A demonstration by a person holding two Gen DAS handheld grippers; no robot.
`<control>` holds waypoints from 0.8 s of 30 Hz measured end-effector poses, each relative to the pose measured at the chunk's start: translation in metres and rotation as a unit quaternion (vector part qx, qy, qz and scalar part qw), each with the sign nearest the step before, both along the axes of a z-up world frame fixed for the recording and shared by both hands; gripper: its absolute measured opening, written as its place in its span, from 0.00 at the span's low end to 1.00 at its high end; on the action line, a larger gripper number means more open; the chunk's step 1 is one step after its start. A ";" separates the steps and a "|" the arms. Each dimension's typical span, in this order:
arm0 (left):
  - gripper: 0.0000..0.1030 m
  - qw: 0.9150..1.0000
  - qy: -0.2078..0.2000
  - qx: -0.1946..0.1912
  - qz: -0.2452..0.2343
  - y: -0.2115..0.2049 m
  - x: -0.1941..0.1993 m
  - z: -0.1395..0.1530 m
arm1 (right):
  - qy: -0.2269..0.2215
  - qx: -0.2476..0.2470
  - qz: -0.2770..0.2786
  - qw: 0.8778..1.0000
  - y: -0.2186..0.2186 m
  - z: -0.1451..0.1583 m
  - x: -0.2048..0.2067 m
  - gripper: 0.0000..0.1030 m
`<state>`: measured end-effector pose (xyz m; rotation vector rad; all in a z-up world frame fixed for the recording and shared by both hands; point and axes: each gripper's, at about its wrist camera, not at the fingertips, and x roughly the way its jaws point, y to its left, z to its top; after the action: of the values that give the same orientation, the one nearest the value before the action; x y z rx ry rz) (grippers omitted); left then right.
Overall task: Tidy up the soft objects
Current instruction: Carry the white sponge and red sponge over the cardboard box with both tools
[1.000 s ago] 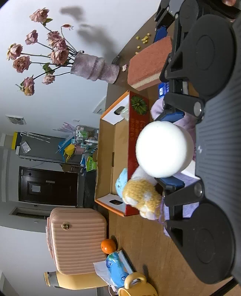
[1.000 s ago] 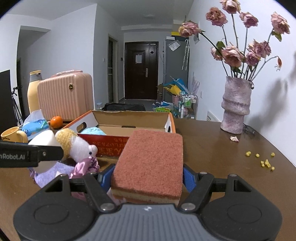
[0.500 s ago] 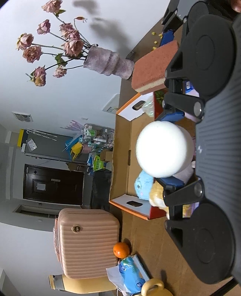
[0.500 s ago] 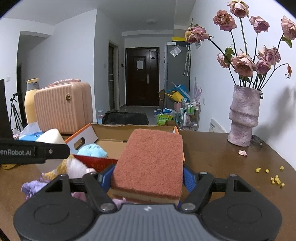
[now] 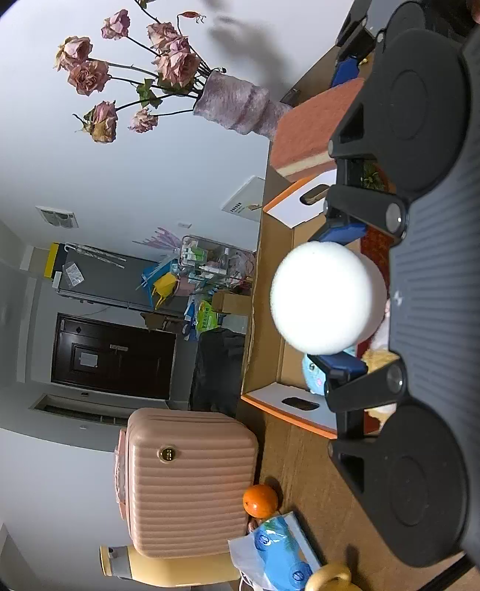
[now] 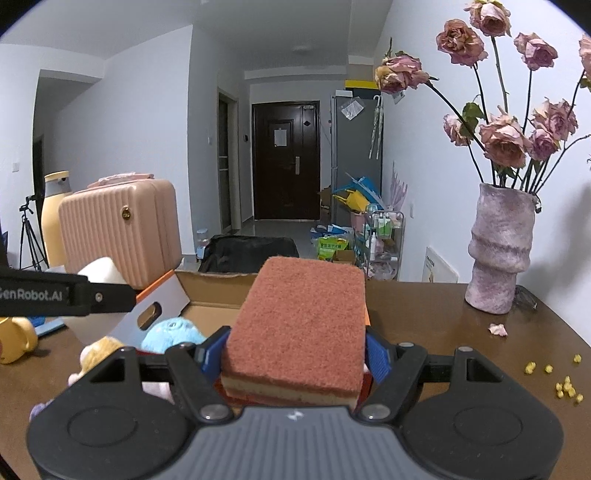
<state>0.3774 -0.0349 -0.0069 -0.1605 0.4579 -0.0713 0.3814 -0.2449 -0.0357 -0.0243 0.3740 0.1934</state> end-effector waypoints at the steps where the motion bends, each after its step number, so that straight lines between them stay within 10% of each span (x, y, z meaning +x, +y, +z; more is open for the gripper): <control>1: 0.56 1.000 0.000 0.002 0.000 0.000 0.004 0.000 | 0.000 0.000 0.000 1.000 0.000 0.001 0.004 0.71; 24: 0.56 0.999 0.019 0.025 0.019 0.003 0.083 -0.013 | 0.008 -0.016 0.018 1.000 0.017 -0.005 0.079 0.71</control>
<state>0.4600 -0.0315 -0.0196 -0.1215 0.4947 -0.0201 0.4606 -0.2280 -0.0406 -0.0609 0.3923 0.2239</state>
